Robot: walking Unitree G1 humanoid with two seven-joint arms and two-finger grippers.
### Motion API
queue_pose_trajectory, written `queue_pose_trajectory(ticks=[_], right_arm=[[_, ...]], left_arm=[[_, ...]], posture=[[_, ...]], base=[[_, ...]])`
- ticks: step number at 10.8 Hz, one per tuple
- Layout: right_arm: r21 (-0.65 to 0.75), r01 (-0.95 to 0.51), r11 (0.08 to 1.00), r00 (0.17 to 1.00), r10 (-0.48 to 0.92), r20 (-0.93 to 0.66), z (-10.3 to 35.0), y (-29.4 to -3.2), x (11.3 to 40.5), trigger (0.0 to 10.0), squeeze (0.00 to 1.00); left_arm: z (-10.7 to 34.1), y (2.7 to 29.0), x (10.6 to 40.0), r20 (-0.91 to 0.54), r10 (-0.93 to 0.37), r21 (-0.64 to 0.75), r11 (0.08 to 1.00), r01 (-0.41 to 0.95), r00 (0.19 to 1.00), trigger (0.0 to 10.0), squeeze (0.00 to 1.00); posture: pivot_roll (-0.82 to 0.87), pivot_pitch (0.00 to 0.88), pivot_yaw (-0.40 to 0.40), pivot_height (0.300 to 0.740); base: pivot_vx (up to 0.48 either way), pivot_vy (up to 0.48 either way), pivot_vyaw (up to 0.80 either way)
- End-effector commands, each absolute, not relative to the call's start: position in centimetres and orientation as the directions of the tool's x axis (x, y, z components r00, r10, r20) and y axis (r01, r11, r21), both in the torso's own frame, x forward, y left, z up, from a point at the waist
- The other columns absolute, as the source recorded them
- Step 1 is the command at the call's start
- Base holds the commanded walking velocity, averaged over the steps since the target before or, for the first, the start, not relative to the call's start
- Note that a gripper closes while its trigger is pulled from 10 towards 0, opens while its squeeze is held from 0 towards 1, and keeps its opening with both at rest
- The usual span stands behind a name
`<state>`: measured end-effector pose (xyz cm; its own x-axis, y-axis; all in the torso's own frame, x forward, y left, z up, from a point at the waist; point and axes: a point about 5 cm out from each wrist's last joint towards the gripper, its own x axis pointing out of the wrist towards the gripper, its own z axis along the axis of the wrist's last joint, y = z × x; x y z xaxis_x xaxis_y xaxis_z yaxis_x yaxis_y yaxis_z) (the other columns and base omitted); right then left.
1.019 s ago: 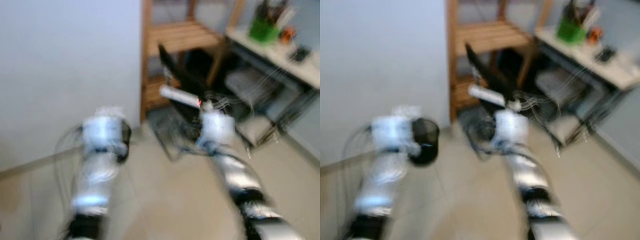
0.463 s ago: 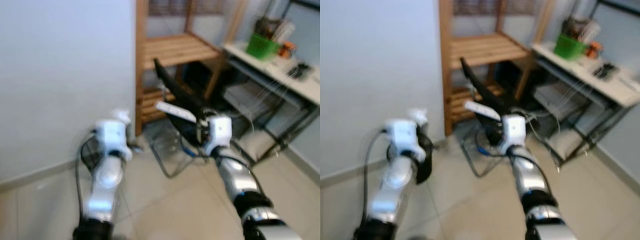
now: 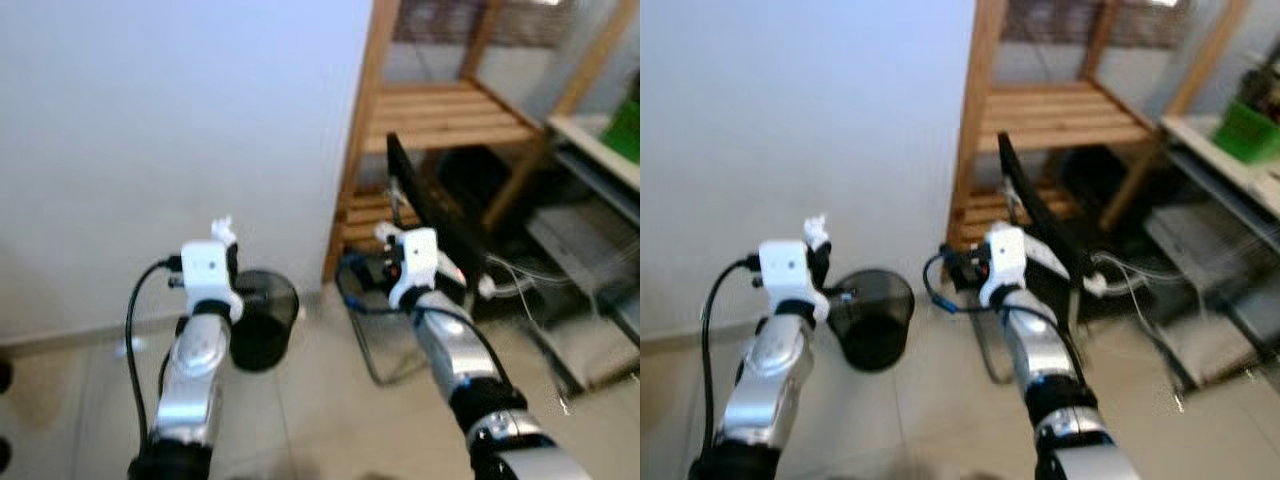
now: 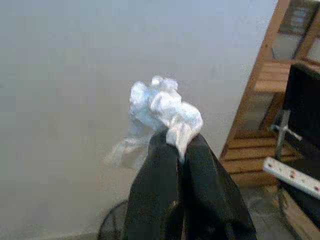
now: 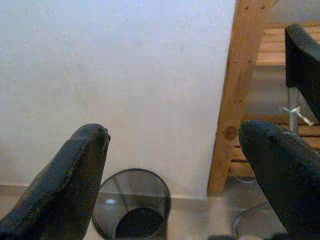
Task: Clean up the room
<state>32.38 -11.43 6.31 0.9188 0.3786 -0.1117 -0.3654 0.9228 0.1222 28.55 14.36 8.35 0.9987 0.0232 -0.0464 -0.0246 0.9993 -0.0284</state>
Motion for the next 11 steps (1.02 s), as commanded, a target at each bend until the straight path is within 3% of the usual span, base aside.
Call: queue_pose_trajectory(ticks=[1,11], right_arm=[[0.137,-0.338,0.931,0.929,0.353,-0.111,6.54,-11.82,32.7,10.0,0.33],[0.119,-0.345,0.931,0.923,0.359,-0.137,6.17,-11.91,32.47,10.0,0.32]], left_arm=[[8.62,13.85,28.67,-0.036,0.003,-0.022,1.0,-0.004,0.999,10.0,0.0],[8.03,13.48,28.13,-0.064,-0.008,-0.01,1.0,0.007,0.998,10.0,0.0]], posture=[[0.13,0.0,-0.091,0.74],[0.13,0.0,-0.097,0.74]], base=[[0.431,0.0,0.0],[0.44,0.0,0.0]])
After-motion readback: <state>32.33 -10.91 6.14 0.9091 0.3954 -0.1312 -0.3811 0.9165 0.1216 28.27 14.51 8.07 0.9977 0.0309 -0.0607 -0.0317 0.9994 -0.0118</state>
